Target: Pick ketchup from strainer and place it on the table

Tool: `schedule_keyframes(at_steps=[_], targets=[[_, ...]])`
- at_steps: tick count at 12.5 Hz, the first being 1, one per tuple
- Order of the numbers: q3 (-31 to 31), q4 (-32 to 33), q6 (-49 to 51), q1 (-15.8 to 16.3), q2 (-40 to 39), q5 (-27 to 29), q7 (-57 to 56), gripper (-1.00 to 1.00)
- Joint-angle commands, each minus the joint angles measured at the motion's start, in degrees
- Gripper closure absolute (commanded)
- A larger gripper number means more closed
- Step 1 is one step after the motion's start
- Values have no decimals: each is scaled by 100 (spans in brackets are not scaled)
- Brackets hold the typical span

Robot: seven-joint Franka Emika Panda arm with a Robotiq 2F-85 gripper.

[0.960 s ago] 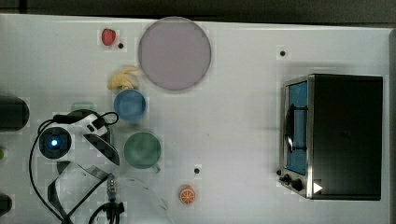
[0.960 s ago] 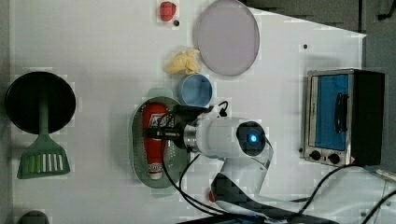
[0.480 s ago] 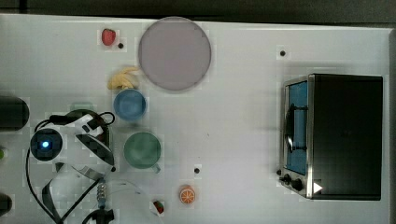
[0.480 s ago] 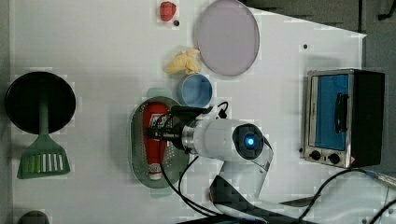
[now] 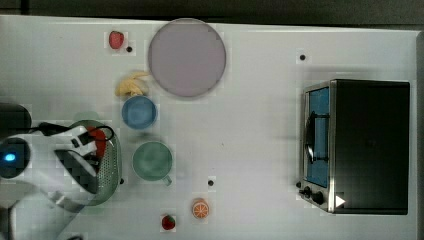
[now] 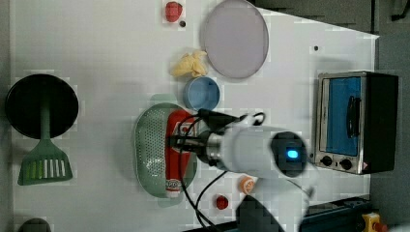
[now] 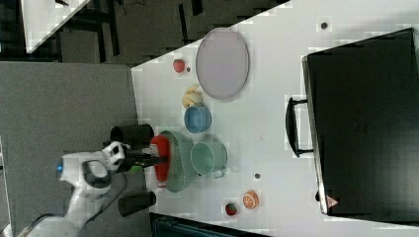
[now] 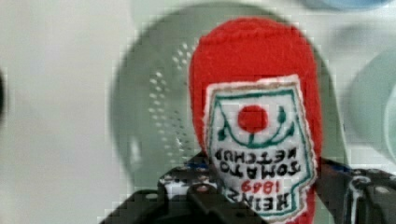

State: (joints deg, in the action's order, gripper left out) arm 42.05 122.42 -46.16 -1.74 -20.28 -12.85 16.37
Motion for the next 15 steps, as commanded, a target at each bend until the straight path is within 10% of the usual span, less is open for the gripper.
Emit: schedule_keyframes(at_steps=[1,7,15], targets=[[77,-840,845,-271,526,446,-83,-16],[-632,-2220,2786,-890,589,767,-1585,-16],[-2515,-2023,2270,-1266,589,705,-4548,-16]])
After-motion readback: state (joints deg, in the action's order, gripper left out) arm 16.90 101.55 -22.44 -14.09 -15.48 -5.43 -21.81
